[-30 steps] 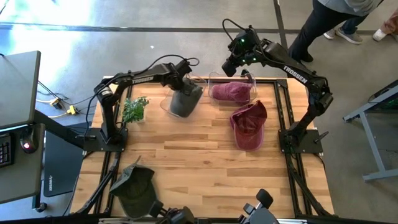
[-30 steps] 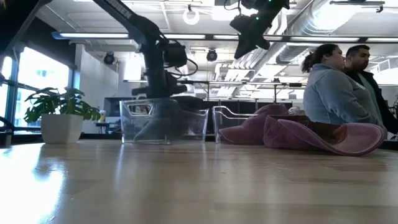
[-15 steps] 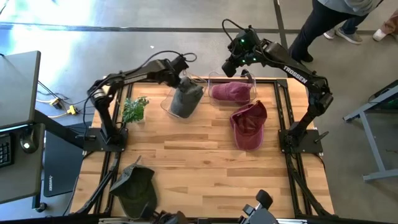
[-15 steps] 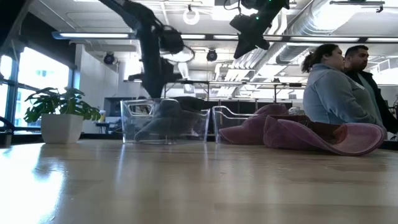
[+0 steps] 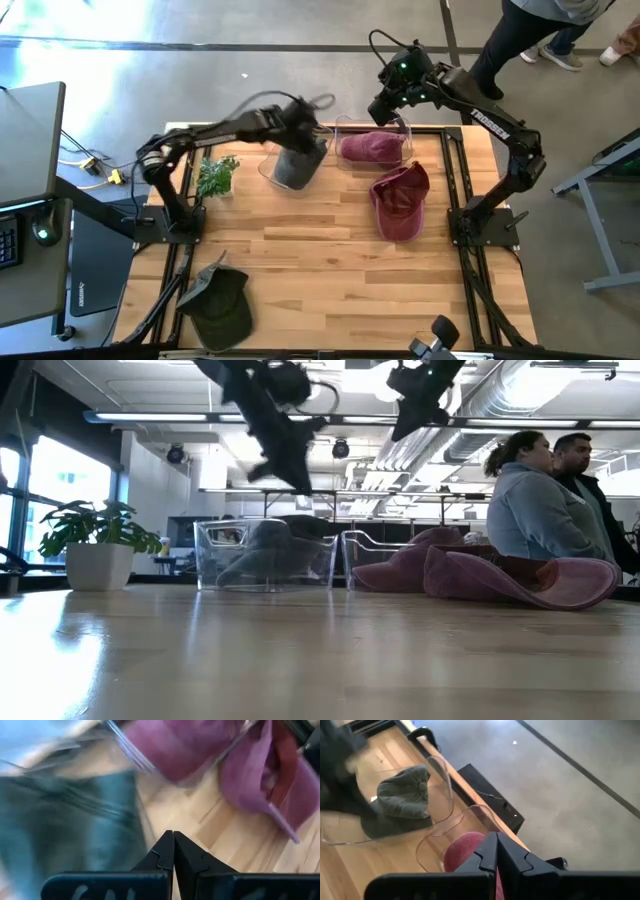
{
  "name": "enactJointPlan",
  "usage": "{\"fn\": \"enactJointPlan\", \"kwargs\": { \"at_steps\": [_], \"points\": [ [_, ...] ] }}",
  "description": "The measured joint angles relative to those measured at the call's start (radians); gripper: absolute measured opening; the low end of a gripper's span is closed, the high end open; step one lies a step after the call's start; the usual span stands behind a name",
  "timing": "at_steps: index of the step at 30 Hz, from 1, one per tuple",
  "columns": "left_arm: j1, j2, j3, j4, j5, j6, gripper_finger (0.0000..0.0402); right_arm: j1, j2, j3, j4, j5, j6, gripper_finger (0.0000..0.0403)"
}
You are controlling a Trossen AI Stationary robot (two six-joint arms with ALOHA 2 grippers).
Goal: Pick & Place hat
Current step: Put the right black cap into the left transparent bin, then adjust the left transparent bin
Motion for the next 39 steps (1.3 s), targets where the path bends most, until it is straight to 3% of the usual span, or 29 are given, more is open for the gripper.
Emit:
{"fn": "enactJointPlan", "kwargs": {
  "at_steps": [3,16,23,27,31,35,39],
  "points": [
    [-0.02,0.052,-0.006,0.052,-0.005,-0.044,0.0,0.0,-0.025,0.0,-0.01,0.013,0.01,0.0],
    [-0.022,0.183,-0.004,0.05,-0.27,-0.036,0.0,0.001,-0.111,0.0,-0.016,0.08,0.036,0.0],
    [-0.006,0.24,-0.004,0.088,-0.317,-0.028,0.0,0.001,-0.111,0.0,-0.022,0.087,0.037,0.0],
    [0.01,0.218,-0.004,0.066,-0.268,-0.027,0.0,0.001,-0.11,0.0,-0.023,0.087,0.037,0.0],
    [0.01,0.107,0.01,-0.053,-0.187,0.053,0.0,0.001,-0.11,0.0,-0.023,0.087,0.036,0.0],
    [-0.006,0.013,0.011,-0.266,-0.059,0.21,0.0,0.001,-0.11,0.0,-0.023,0.074,0.032,0.0],
    [-0.034,-0.069,0.01,-0.466,0.089,0.491,0.0001,0.001,-0.11,0.0,-0.022,0.056,0.031,0.0]
  ]
}}
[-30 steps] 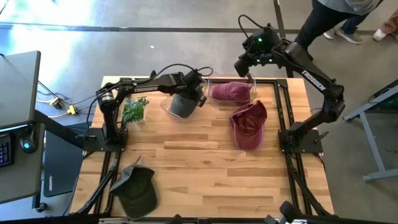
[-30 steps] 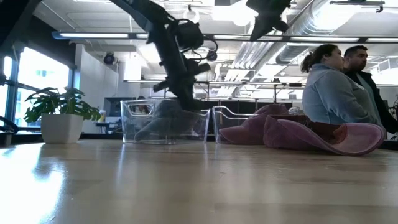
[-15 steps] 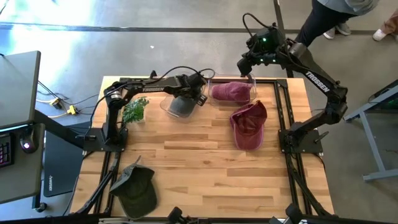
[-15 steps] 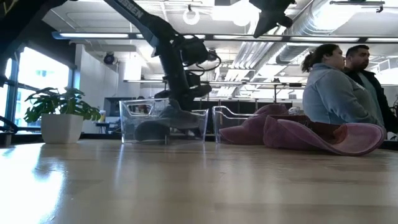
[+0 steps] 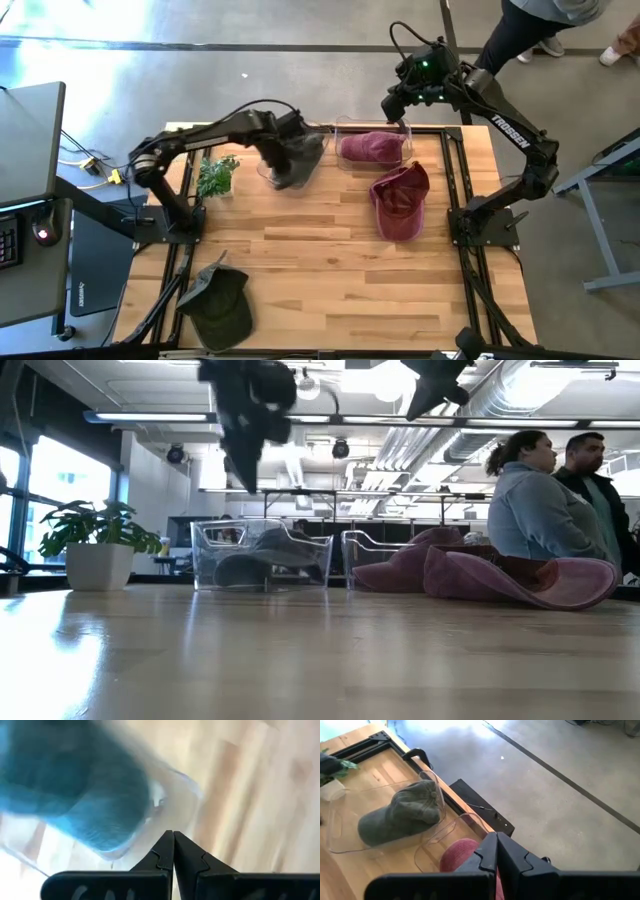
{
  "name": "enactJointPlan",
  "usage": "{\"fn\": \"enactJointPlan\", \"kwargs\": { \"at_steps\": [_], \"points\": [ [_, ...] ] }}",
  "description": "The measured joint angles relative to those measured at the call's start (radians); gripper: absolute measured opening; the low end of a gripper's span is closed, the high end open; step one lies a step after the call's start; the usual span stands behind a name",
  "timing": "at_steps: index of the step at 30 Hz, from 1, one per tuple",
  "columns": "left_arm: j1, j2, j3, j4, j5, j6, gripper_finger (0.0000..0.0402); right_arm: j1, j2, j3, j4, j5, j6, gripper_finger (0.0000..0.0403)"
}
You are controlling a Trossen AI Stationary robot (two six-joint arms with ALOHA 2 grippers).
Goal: Pick & Place hat
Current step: Adjust the left transparent bin
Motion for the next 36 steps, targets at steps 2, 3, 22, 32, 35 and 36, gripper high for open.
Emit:
{"fn": "enactJointPlan", "kwargs": {
  "at_steps": [2,3,22,32,35,36],
  "points": [
    [-0.025,-0.011,0.004,-0.047,0.022,0.149,0.0004,0.0,0.0,0.0,0.0,-0.007,-0.001,0.0],
    [-0.034,-0.011,0.001,-0.075,0.031,0.226,0.0008,0.002,0.0,0.0,0.0,-0.007,-0.001,0.0],
    [-0.113,0.012,-0.215,0.106,-0.263,0.476,0.0179,0.038,0.0,0.0,0.0,0.008,-0.022,0.0],
    [-0.113,0.01,-0.271,0.214,-0.202,0.38,0.0029,0.038,0.0,0.0,0.001,0.009,-0.018,0.0],
    [-0.112,0.01,-0.271,0.245,-0.166,0.332,0.0007,0.038,0.0,0.0,0.001,0.009,-0.018,0.0],
    [-0.113,0.01,-0.271,0.256,-0.157,0.308,0.0009,0.038,0.0,0.0,0.001,0.009,-0.018,0.0]
  ]
}}
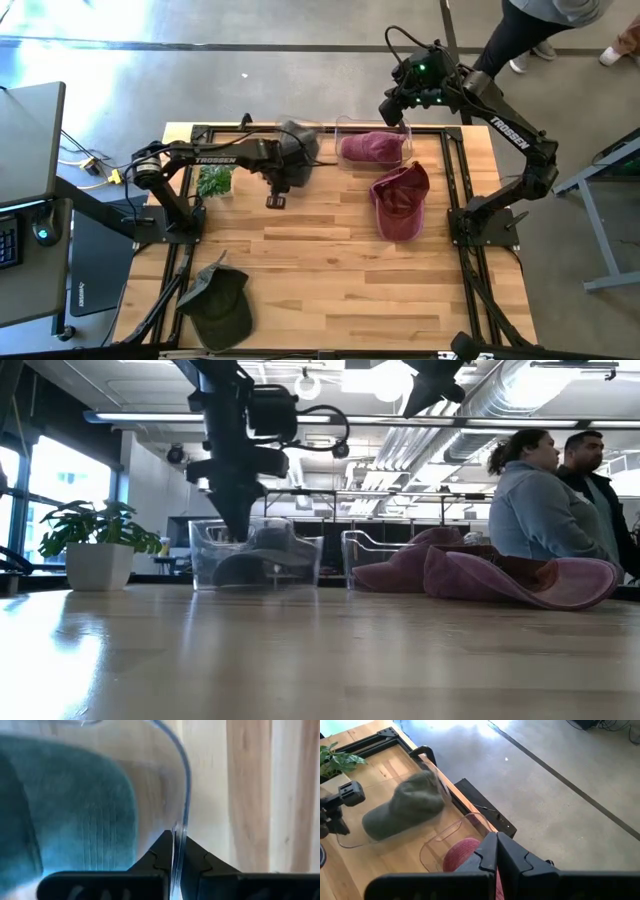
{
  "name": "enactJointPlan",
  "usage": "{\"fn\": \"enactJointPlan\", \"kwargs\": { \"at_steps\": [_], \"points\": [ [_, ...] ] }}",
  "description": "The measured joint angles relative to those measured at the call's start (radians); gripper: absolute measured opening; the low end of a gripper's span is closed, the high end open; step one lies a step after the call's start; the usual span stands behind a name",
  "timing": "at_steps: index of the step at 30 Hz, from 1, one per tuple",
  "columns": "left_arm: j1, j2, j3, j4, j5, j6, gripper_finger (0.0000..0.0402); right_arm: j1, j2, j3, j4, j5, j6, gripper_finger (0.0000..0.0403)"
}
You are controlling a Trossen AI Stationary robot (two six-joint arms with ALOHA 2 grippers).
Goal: Pick & Place hat
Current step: Adjust the left transparent bin
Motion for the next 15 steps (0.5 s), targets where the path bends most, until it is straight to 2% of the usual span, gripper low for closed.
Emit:
{"fn": "enactJointPlan", "kwargs": {
  "at_steps": [5,15],
  "points": [
    [0.0,0.0,0.0,0.051,0.051,-0.058,0.0003,0.0,0.0,0.0,0.007,0.0,0.0,0.0],
    [0.002,0.019,0.001,0.188,0.015,-0.007,0.0002,0.0,0.0,0.0,0.046,-0.019,0.0,0.0]
  ]
}}
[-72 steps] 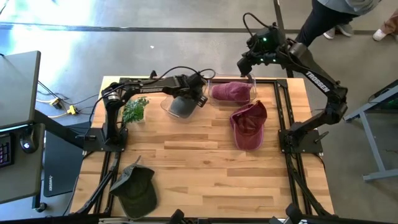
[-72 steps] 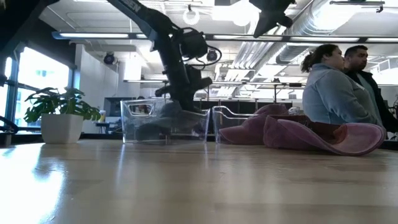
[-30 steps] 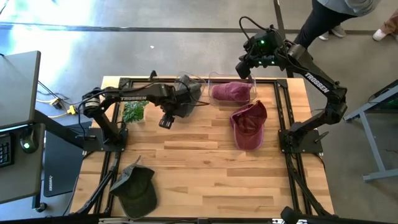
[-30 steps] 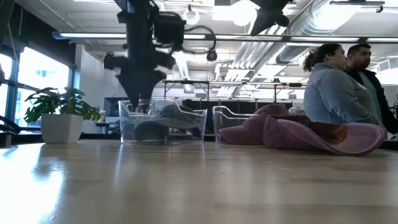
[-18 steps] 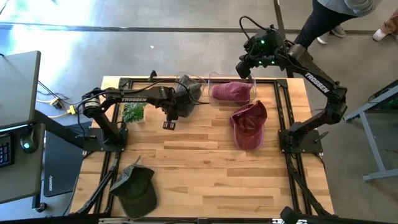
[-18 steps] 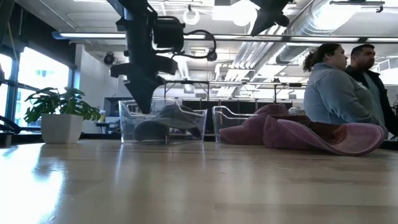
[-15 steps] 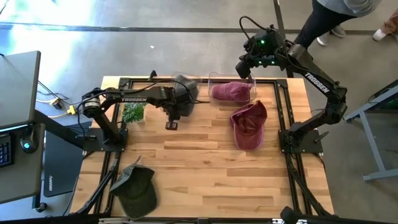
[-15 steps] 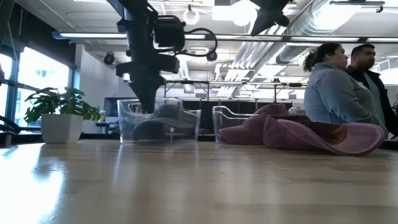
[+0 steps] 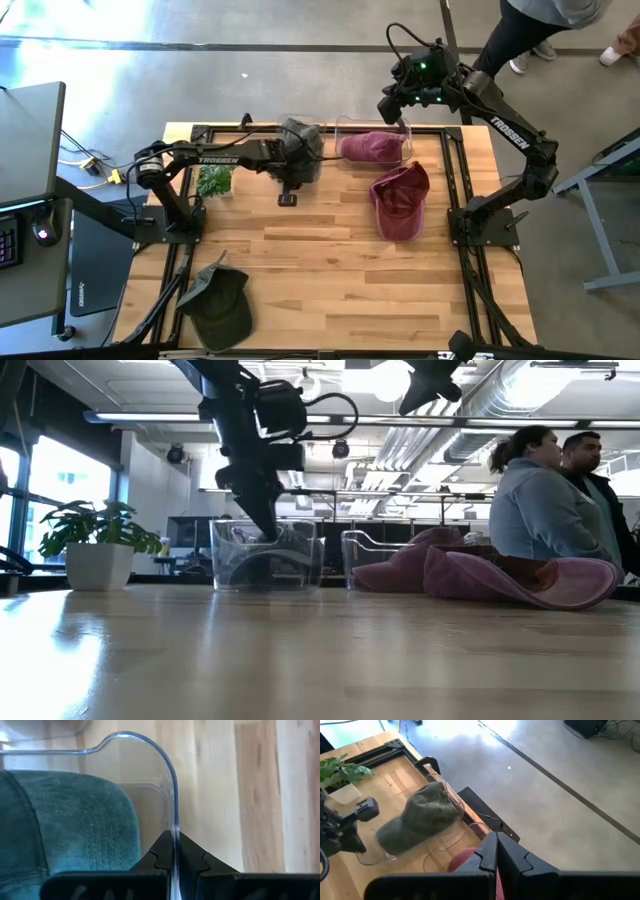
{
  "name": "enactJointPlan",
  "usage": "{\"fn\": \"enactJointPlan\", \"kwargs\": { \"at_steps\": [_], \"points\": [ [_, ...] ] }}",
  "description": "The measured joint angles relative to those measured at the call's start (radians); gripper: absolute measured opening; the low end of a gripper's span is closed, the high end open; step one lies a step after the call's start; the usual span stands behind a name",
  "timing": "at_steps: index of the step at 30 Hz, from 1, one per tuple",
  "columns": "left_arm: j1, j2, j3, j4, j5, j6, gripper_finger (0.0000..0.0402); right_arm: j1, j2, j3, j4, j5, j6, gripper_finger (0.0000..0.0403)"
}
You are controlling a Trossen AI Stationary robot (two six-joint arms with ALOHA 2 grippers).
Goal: Pick & Place hat
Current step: Adjust the left transparent bin, then put the red cap into the right transparent bin
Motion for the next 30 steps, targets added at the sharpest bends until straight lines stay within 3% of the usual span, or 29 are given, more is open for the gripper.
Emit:
{"fn": "enactJointPlan", "kwargs": {
  "at_steps": [17,23,27,30],
  "points": [
    [-0.001,0.044,0.001,0.102,-0.036,-0.067,0.001,0.0,0.0,0.0,-0.001,-0.004,0.0,0.0],
    [0.001,0.044,0.015,0.068,-0.018,-0.12,0.0082,0.0,0.0,0.0,-0.001,-0.011,0.0,0.0001],
    [0.007,0.015,0.086,-0.07,-0.028,-0.178,0.0143,0.0,0.0,0.0,-0.002,-0.025,0.0,0.0001],
    [0.007,-0.001,0.148,-0.189,-0.029,-0.232,0.0174,0.0,0.0,0.0,-0.007,-0.095,0.0,0.0001]
  ]
}}
